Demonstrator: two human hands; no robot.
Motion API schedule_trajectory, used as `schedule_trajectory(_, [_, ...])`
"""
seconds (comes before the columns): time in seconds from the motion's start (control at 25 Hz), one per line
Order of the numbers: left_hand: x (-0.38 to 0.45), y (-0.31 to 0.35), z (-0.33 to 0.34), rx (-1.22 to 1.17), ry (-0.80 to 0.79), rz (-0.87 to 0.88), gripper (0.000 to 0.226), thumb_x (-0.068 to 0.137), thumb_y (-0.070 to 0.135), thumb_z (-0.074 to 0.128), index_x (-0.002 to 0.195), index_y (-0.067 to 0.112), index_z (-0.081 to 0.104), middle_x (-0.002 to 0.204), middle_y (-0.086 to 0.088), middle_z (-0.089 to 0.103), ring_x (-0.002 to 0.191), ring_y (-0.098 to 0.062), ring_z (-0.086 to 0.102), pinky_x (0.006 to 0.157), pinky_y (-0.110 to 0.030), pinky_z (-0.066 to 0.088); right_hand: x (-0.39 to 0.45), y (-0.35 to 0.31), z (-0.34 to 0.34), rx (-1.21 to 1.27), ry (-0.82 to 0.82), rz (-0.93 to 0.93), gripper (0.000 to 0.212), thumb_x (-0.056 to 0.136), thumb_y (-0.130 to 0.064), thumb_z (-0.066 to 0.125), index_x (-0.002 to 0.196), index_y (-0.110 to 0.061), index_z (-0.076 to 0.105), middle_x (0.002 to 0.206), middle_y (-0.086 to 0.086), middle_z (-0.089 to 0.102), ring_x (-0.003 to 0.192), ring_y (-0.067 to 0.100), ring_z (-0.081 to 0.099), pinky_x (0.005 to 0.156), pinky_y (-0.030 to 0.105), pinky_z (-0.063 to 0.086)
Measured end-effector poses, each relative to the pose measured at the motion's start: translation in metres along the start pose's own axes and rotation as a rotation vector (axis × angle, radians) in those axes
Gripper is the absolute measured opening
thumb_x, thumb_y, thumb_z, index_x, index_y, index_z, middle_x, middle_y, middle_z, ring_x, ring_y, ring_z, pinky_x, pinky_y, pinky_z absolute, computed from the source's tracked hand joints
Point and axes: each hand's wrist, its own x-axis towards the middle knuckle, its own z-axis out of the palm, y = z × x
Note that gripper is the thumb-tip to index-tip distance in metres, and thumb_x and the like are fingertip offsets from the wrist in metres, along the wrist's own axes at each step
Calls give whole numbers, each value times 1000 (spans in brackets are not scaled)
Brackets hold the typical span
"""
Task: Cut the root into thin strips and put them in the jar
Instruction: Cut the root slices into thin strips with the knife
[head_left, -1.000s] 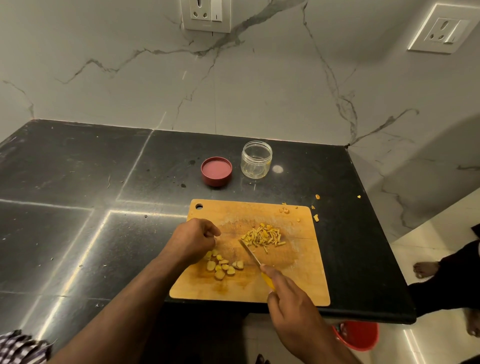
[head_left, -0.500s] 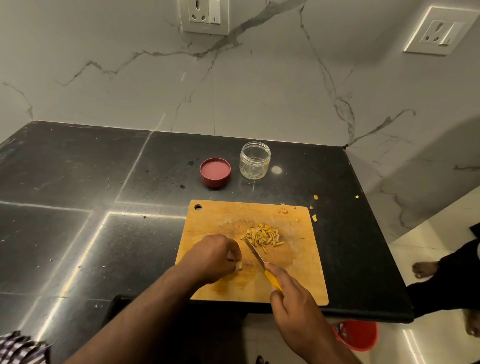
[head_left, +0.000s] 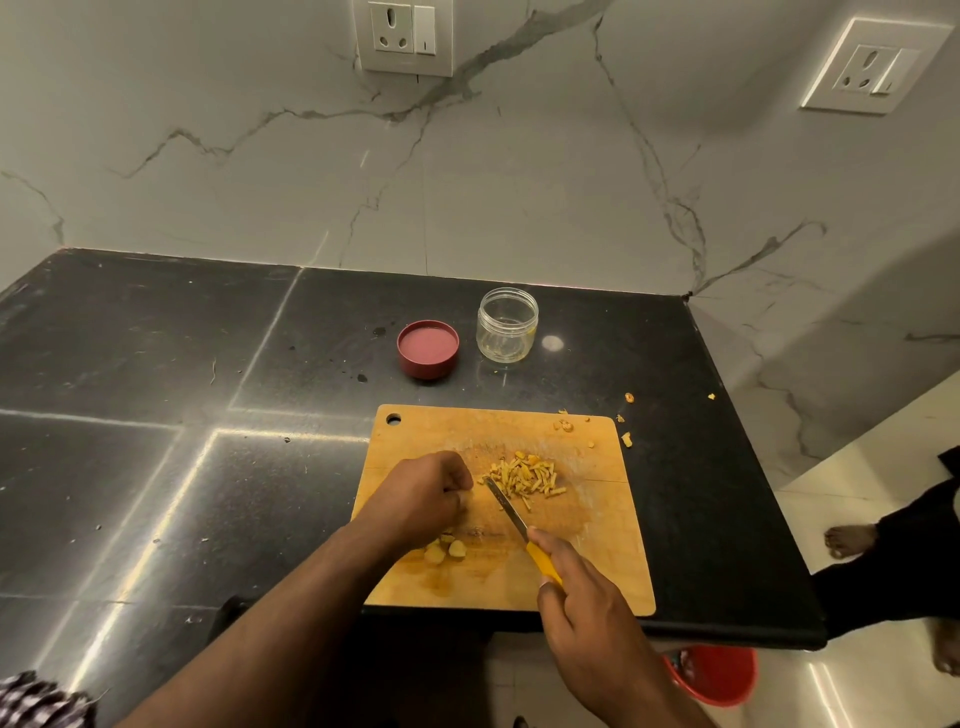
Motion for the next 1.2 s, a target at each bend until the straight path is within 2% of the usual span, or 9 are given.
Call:
schedule_trajectory(0.16, [7,1,4,-2,73,-23,16,96,17,63,106,28,66,111,5,67,90,-7,59,67,-19,48,1,-5,0,6,-6,1,47,103,-24,41,144,-45,34,131,-25,43,118,-5,46,94,10,39])
schedule_trajectory(0.28, [10,-2,5,47,133,-25,24,96,19,66,119,23,71,118,3,69,94,-9,59,76,-22,52,2,-6,1,9,-1,10,47,103,-25,41,144,-46,34,130,-24,44,115,-7,47,89,7,38])
schedule_trajectory(0.36, [10,-5,4,57,119,-16,27,95,16,66,121,22,71,119,3,68,95,-8,58,75,-19,51,3,-7,2,9,1,12,46,103,-25,41,144,-45,34,132,-22,46,114,-4,49,88,9,39])
schedule_trajectory(0.52, [10,-6,8,89,134,0,20,94,17,67,114,20,73,112,3,69,91,-7,59,69,-16,46,4,-10,6,-23,3,-3,47,103,-25,40,146,-42,33,136,-21,44,119,-2,47,97,15,40])
schedule_trajectory(0.76, [9,-5,12,89,151,-17,18,92,24,68,109,24,71,107,6,68,89,-9,62,71,-22,55,7,-16,11,-88,-22,-16,48,103,-27,36,149,-40,28,139,-19,43,117,-5,44,93,6,33])
schedule_trajectory(0.96, [9,-2,18,93,183,-19,8,91,21,65,95,24,72,95,8,66,83,-9,61,70,-27,58,11,-21,13,-132,-53,-28,50,103,-29,34,151,-39,23,143,-15,42,121,3,48,99,18,41])
schedule_trajectory(1.08, [10,-2,19,89,177,-28,9,90,20,65,86,25,71,87,9,66,76,-8,62,65,-27,57,13,-24,15,-167,-72,-40,51,103,-29,31,151,-38,20,142,-10,43,116,8,52,95,25,44])
schedule_trajectory(1.2, [12,-2,20,89,177,-47,9,87,22,65,80,26,69,79,10,65,72,-8,63,65,-33,60,10,-27,16,-194,-95,-35,52,103,-29,30,153,-36,17,141,-7,42,114,12,52,93,27,44])
